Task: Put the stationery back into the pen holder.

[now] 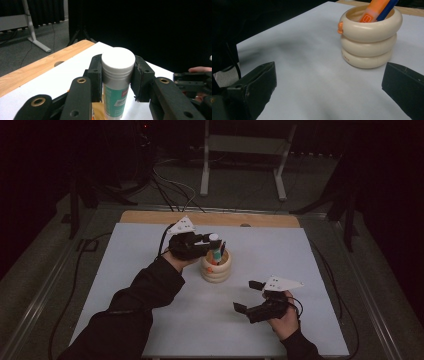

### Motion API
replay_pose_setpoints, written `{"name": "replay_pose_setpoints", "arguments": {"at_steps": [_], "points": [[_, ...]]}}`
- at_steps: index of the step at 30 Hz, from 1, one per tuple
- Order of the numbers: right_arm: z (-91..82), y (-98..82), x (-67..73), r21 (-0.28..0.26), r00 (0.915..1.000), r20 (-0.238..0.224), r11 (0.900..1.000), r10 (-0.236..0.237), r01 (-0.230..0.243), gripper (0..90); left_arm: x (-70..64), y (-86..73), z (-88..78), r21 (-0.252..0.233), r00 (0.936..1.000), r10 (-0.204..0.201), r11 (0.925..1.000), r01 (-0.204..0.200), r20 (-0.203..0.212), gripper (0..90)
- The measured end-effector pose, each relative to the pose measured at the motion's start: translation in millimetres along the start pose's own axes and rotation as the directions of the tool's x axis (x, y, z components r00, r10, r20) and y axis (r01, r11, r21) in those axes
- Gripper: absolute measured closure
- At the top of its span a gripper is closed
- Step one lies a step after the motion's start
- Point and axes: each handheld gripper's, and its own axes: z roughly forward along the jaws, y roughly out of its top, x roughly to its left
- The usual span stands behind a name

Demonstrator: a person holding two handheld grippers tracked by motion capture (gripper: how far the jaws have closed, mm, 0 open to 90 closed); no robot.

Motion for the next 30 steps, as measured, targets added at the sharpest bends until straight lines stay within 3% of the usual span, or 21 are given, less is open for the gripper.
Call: {"name": "replay_pose_setpoints", "arguments": {"at_steps": [14,18,30], "points": [[-1.4,-0.7,-1.0,-0.008,1.0000,-0.003,1.000,0.007,-0.007,0.0,10.7,-10.2,15.9,0.022,0.9999,-0.009,0.9997,0.009,-0.013,65.8],[-1.1,-1.2,-1.4,-0.009,0.9999,-0.007,1.000,0.009,-0.010,0.0,10.8,-11.6,19.4,0.030,0.9996,0.016,0.9994,-0.016,-0.024,65.8],[-0.6,-2.1,-2.3,-0.006,0.9998,-0.011,1.000,0.019,-0.019,0.0,12.1,-22.6,31.8,0.055,0.9995,0.027,0.9981,-0.026,-0.016,65.8]]}}
